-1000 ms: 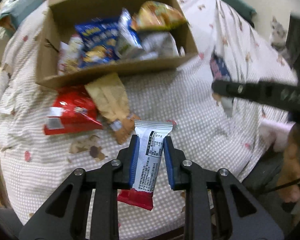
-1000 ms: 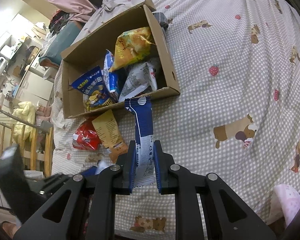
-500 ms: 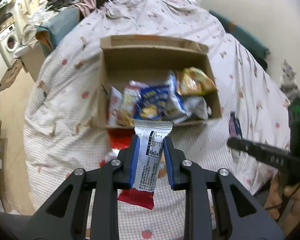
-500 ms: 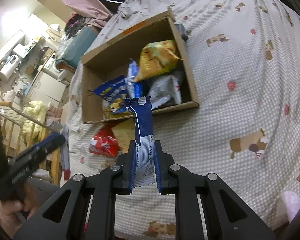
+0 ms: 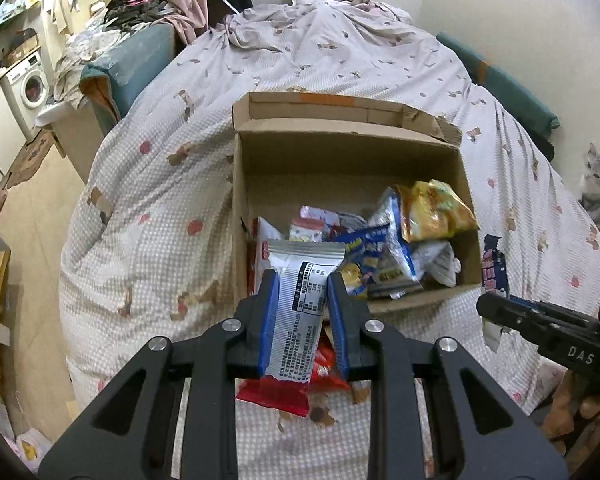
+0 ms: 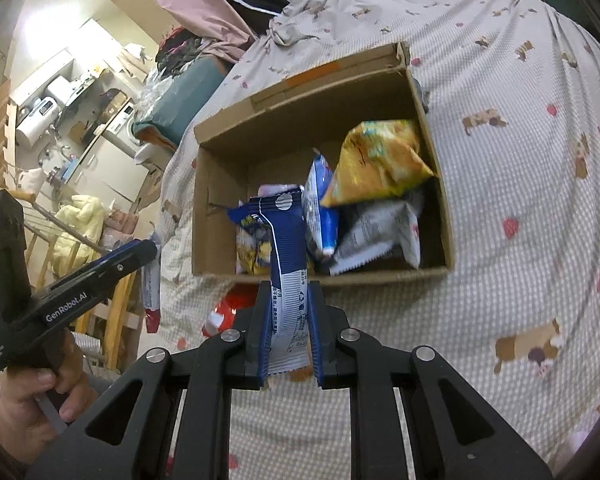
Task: Organize snacks
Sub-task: 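Carry both bar packets into the box with both tools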
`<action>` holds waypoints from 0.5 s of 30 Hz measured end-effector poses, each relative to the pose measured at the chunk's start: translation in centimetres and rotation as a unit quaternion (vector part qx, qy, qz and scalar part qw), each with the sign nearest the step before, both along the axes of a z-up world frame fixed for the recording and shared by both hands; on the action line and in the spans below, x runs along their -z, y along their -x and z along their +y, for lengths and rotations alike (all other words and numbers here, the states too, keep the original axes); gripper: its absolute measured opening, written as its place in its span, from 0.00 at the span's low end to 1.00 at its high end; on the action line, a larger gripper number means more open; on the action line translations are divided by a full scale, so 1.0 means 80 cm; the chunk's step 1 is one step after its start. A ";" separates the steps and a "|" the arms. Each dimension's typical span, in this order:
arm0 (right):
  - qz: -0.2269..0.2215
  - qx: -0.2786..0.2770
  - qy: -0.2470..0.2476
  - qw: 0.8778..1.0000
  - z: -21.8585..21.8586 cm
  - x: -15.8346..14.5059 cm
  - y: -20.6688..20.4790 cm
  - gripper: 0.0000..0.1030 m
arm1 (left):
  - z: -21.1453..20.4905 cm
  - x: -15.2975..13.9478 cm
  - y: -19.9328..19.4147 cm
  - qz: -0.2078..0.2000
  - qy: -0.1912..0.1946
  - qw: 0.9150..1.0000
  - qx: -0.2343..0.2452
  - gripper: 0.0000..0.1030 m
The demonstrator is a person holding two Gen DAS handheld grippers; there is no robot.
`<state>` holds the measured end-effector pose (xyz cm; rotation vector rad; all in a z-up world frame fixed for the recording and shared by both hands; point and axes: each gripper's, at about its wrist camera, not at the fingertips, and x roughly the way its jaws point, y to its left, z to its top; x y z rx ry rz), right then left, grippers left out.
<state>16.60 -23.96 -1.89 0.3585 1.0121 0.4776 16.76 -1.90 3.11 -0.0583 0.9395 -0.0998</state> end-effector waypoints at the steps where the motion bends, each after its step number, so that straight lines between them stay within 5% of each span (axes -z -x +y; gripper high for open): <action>1: 0.000 0.002 -0.003 1.000 0.000 0.001 -0.002 0.17 | 0.001 0.000 -0.005 -0.002 -0.001 1.000 0.001 0.20; 11: -0.040 -0.003 -0.009 0.999 0.020 -0.017 -0.035 0.17 | 0.004 0.008 -0.064 -0.021 -0.003 1.000 0.000 0.20; 15: -0.050 -0.005 -0.006 0.999 0.024 -0.021 -0.063 0.17 | 0.004 0.010 -0.083 -0.060 -0.005 0.998 -0.001 0.20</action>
